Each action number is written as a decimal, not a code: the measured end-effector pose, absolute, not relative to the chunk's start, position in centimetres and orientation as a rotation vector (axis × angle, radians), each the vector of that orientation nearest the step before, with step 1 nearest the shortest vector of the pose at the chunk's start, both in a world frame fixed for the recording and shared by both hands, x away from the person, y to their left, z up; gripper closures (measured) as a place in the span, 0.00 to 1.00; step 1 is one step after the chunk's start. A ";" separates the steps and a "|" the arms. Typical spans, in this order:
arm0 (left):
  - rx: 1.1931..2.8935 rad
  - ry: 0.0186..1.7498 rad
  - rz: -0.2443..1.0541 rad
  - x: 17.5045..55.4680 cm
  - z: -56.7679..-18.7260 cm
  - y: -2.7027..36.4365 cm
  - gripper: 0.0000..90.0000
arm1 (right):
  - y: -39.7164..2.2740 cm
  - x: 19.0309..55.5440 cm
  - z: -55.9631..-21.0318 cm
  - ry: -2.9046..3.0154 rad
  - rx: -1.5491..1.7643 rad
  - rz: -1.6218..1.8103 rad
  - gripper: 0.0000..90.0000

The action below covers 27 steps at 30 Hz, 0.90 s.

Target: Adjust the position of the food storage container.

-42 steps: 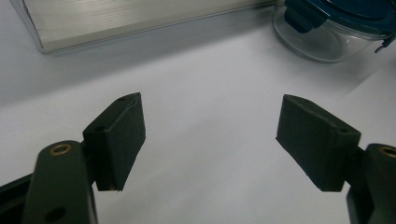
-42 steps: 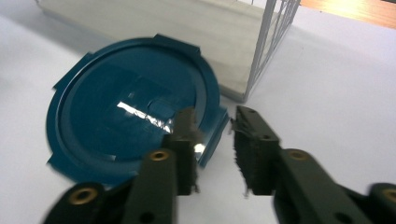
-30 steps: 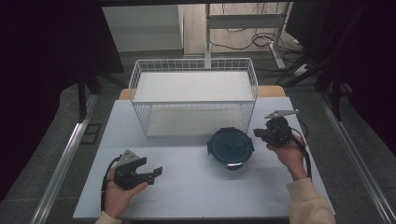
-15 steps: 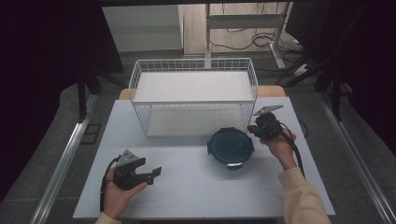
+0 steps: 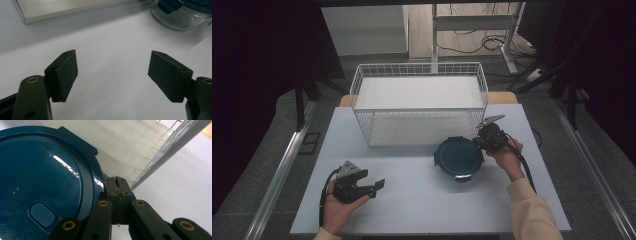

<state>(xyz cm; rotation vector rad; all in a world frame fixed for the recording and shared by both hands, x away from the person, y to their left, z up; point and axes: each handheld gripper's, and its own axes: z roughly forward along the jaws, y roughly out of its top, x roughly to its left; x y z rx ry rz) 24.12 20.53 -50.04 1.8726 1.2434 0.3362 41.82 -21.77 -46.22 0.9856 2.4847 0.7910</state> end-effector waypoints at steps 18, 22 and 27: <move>1.875 1.238 0.342 24.2 -49.9 20.7 0.26 | -18.7 39.9 -46.1 2.513 0.951 0.732 1.00; 1.871 1.236 0.341 24.4 -49.8 20.7 0.26 | -17.9 39.3 -46.1 2.530 0.943 0.740 1.00; 1.878 1.233 0.333 24.5 -49.9 20.5 0.26 | -17.6 38.9 -46.2 2.533 0.951 0.747 1.00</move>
